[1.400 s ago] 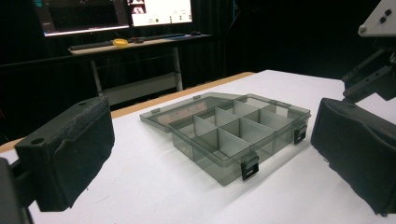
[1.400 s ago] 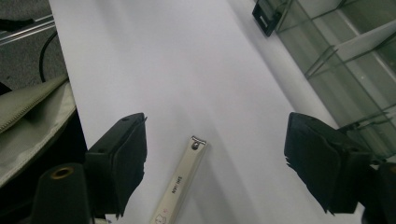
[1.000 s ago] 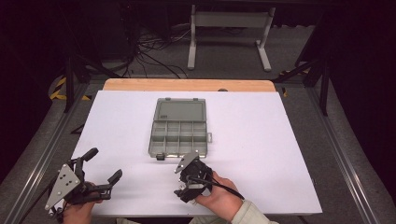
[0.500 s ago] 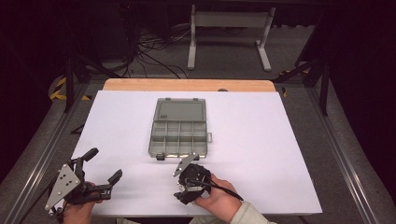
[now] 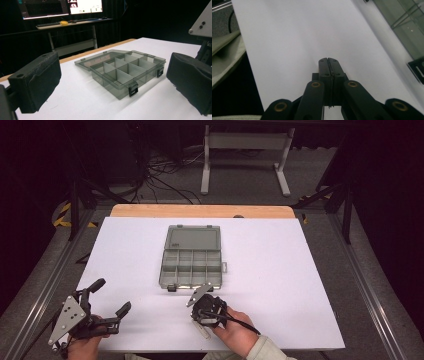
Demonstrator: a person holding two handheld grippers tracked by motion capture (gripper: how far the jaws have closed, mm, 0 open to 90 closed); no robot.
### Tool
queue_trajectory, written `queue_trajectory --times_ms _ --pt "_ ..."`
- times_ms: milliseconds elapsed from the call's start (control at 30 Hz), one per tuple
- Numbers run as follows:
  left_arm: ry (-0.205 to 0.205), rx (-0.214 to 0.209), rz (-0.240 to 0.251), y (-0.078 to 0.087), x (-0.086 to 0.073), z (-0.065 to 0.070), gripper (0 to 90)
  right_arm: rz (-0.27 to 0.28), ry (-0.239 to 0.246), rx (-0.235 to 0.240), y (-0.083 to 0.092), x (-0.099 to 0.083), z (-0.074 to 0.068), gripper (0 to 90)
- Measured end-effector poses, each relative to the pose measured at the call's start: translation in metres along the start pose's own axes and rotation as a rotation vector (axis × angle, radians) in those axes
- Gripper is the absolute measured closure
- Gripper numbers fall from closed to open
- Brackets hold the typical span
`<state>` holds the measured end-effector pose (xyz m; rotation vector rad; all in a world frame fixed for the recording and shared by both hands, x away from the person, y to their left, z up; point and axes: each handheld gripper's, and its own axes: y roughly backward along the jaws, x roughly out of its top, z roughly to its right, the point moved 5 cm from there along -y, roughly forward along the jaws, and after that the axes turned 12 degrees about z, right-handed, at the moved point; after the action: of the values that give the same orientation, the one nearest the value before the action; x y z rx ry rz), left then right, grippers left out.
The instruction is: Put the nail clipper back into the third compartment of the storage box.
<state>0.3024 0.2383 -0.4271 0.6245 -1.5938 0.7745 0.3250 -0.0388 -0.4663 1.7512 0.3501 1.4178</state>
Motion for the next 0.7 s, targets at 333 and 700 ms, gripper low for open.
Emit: queue_trajectory --times_ms 333,700 --pt "0.000 0.000 -0.001 0.000 0.000 0.000 0.5 -0.026 -0.009 -0.011 -0.008 -0.004 0.005 90.0" --pt "-0.002 -0.001 -0.001 0.000 0.000 0.000 0.5 -0.021 0.007 0.044 -0.012 -0.004 0.001 90.0"
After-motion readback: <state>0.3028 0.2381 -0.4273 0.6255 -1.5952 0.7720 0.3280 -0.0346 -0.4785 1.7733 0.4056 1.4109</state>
